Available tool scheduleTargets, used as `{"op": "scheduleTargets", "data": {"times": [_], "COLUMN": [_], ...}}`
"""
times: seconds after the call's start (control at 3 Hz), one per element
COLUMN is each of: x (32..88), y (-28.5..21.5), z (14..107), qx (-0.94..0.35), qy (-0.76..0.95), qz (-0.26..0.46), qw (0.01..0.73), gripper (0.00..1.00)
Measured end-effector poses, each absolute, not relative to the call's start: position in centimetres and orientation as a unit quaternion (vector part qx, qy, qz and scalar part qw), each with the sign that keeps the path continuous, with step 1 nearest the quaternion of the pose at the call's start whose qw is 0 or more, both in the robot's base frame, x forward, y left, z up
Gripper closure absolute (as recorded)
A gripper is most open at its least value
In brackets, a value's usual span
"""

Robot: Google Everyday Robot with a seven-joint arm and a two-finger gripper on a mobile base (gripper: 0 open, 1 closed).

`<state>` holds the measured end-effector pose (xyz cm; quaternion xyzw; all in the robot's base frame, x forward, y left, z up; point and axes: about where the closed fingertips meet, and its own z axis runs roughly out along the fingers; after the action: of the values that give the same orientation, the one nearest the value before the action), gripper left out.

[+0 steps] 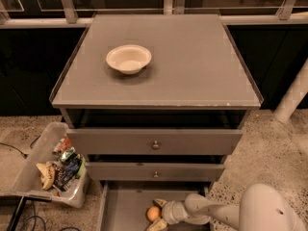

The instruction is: Pick orange from bottom drawer and place on counter

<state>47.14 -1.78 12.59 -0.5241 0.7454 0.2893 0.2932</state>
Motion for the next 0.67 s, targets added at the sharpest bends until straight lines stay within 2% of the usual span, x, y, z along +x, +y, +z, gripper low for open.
{"op": "scheduleTargets", "data": {"times": [0.67], "x": [47.14], "y": [-1.78], "z": [12.58], "qx": [-0.524], "qy": [0.745], "qz": [0.289], "qw": [0.293], "gripper": [0.65]}}
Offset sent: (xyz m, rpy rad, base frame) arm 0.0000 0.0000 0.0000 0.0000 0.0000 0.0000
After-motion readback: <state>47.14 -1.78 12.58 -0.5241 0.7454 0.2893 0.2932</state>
